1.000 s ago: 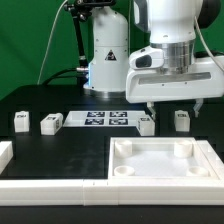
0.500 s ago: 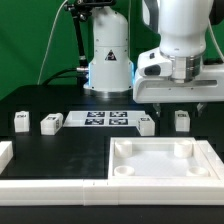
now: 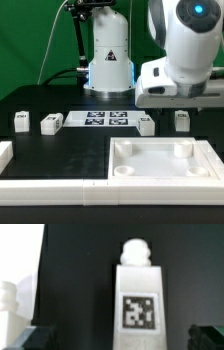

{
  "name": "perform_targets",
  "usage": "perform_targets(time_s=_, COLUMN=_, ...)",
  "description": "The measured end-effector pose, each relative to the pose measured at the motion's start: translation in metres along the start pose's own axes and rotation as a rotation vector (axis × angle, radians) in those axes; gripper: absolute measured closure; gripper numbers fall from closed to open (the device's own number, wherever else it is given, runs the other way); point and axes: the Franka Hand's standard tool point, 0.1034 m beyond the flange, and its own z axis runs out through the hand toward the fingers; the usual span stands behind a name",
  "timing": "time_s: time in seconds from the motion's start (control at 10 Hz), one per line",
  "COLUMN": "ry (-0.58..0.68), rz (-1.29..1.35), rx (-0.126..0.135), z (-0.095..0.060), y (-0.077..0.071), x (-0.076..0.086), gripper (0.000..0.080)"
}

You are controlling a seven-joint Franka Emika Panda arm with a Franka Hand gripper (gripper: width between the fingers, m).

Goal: Assemble one leg

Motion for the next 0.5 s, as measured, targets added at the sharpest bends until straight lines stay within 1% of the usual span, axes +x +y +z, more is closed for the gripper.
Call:
perform_targets(time_s=0.1, ry=-0.105, rz=-0.001, rx=-0.010, z=0.004, y=-0.002, x=-0.002, gripper=0.0151)
perform_targets(time_s=0.2, ry=-0.187, rz=-0.001, rx=-0.016, z=0.007, y=-0.004, x=-0.001, gripper=0.0151)
perform_targets(time_s=0.4, ry=-0.283, rz=-0.005, rx=-0.023, z=0.015, y=-0.006, x=0.003, gripper=0.0151)
perform_targets(time_s=0.5, ry=-0.267, rz=-0.006, rx=-0.021, z=0.015, y=-0.007, x=0.007, gripper=0.0151)
